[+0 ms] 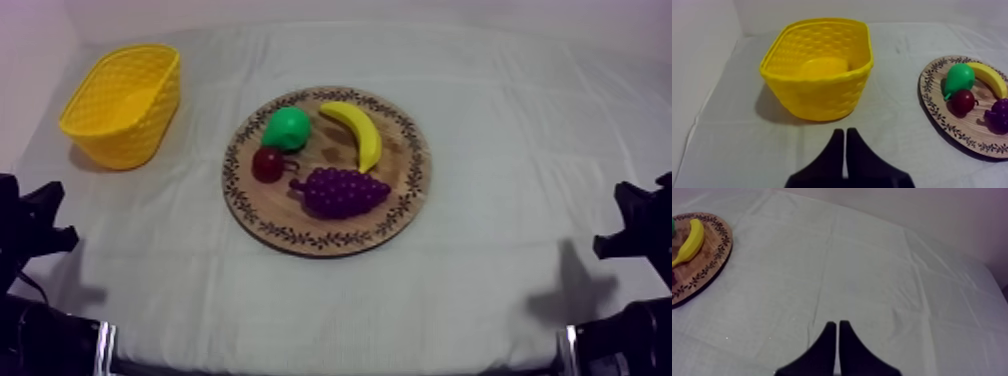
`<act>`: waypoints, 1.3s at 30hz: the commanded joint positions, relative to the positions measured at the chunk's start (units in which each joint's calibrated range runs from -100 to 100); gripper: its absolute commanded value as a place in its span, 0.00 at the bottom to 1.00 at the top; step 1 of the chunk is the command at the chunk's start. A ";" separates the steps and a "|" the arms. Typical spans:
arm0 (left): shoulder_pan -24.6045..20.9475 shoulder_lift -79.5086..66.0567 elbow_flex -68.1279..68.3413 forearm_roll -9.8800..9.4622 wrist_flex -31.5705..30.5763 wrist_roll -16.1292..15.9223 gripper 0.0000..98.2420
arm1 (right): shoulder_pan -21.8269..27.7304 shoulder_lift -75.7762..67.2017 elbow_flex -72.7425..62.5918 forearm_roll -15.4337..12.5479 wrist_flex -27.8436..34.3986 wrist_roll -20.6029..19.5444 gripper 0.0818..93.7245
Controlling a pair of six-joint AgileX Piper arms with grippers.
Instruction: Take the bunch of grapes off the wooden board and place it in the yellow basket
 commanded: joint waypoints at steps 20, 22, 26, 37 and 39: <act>9.70 0.00 0.05 -0.02 0.02 0.00 0.00 | 0.02 0.00 -0.04 0.03 0.00 -0.02 0.00; 10.36 0.00 0.05 -0.02 0.02 -0.01 0.00 | 0.02 0.00 -0.04 0.03 0.00 -0.02 0.00; 10.86 0.00 0.12 -0.06 -0.31 -1.98 0.00 | 0.02 0.00 -0.04 0.03 0.00 -0.01 0.00; 15.46 7.55 -0.31 -4.05 -4.02 -6.53 0.00 | 0.02 0.00 -0.04 0.03 0.00 -0.02 0.00; 16.32 10.48 -1.31 -4.32 -4.01 -6.66 0.00 | 0.02 0.00 -0.04 0.03 0.00 -0.04 0.00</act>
